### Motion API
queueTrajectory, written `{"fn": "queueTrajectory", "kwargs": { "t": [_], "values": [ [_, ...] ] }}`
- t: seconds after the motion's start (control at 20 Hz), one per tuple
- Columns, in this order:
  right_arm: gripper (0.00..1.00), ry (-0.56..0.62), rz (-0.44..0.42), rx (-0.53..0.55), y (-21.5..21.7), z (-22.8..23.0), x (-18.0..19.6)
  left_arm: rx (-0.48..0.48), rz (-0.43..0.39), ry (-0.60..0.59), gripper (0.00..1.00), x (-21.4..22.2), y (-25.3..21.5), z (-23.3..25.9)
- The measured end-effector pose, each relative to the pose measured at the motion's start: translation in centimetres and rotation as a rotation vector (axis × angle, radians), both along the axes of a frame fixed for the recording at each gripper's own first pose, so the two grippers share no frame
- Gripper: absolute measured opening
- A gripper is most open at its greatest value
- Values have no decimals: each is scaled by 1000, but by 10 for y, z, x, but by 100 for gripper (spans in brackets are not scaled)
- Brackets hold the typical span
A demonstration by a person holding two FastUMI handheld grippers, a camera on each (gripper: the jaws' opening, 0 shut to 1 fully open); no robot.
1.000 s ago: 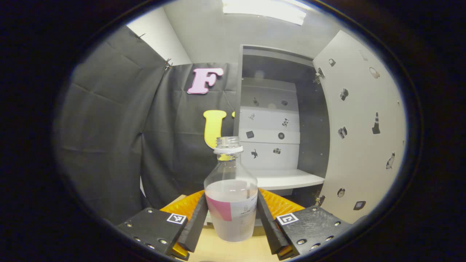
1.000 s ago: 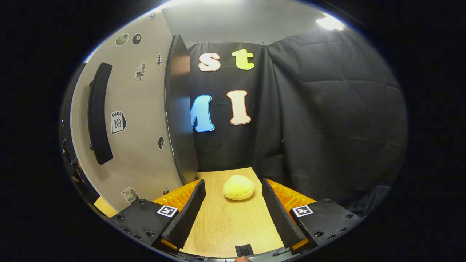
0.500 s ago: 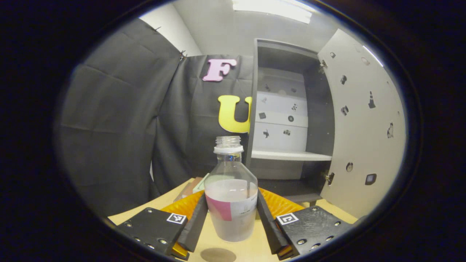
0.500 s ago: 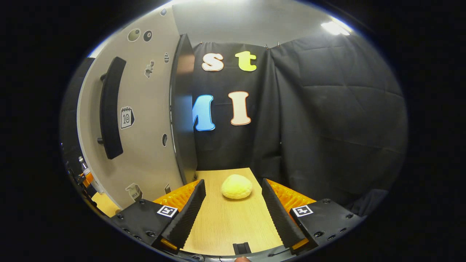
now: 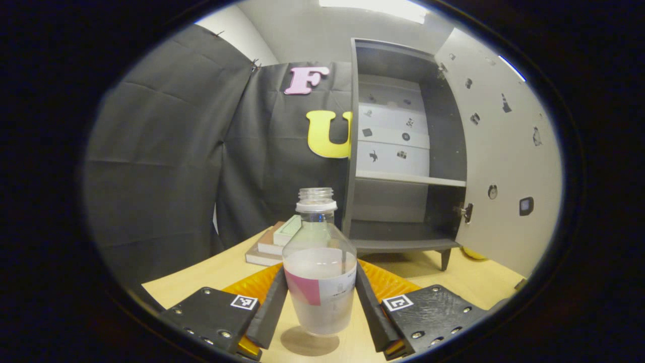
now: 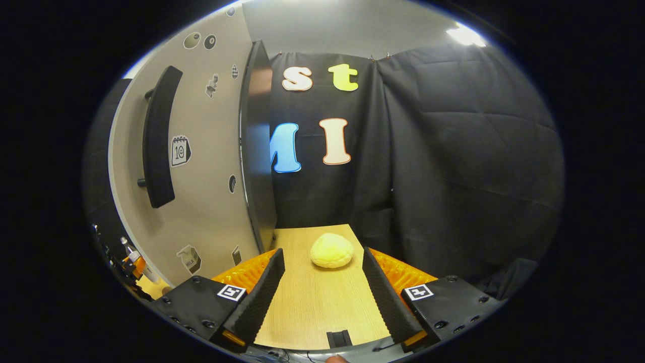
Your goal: Open the cabinet door with the right hand, grasp the bottle in the cabinet with the left hand and place it on the coaster, then close the cabinet door with the right hand.
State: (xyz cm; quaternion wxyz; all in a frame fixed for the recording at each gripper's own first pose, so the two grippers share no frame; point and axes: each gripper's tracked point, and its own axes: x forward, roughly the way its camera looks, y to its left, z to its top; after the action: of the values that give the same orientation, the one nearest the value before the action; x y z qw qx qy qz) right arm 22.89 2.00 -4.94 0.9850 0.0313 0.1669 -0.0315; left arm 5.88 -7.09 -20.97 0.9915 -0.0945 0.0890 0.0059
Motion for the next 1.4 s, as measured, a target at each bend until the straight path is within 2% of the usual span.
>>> {"fn": "queueTrajectory", "kwargs": {
  "t": [0.05,0.1,0.2,0.55,0.7,0.8,0.9,0.95,1.0,1.05,1.1,1.2,1.25,1.35,1.4],
  "values": [
    [95,5,-1,-4,0,-2,0,3,4,13,72,-1,0,-9],
    [99,9,-2,-7,-1,-3,0,6,10,28,72,-2,0,-18],
    [99,17,0,-12,-1,-5,-1,6,23,47,75,-5,1,-31],
    [99,30,11,-30,1,-9,1,41,39,76,72,-12,-4,-62],
    [99,34,20,-34,3,-9,1,34,52,85,75,-13,-6,-71],
    [99,31,23,-43,3,-6,3,31,63,98,72,-14,-5,-78],
    [95,26,26,-46,4,-4,4,33,78,82,76,-16,-4,-77],
    [99,25,28,-46,5,-4,5,36,79,88,72,-17,-5,-80],
    [99,26,31,-46,6,-4,6,40,81,91,76,-17,-6,-80],
    [99,28,35,-47,6,-5,6,46,81,96,72,-17,-7,-80],
    [99,29,39,-48,7,-6,7,59,79,113,80,-17,-7,-83],
    [99,30,49,-37,10,-7,7,80,68,136,75,-17,-9,-85],
    [95,29,53,-32,11,-8,8,87,64,140,79,-18,-9,-83],
    [99,24,53,-28,10,-8,9,101,58,141,77,-18,-10,-78],
    [100,22,54,-23,10,-7,10,107,57,140,79,-17,-10,-75]
  ]
}}
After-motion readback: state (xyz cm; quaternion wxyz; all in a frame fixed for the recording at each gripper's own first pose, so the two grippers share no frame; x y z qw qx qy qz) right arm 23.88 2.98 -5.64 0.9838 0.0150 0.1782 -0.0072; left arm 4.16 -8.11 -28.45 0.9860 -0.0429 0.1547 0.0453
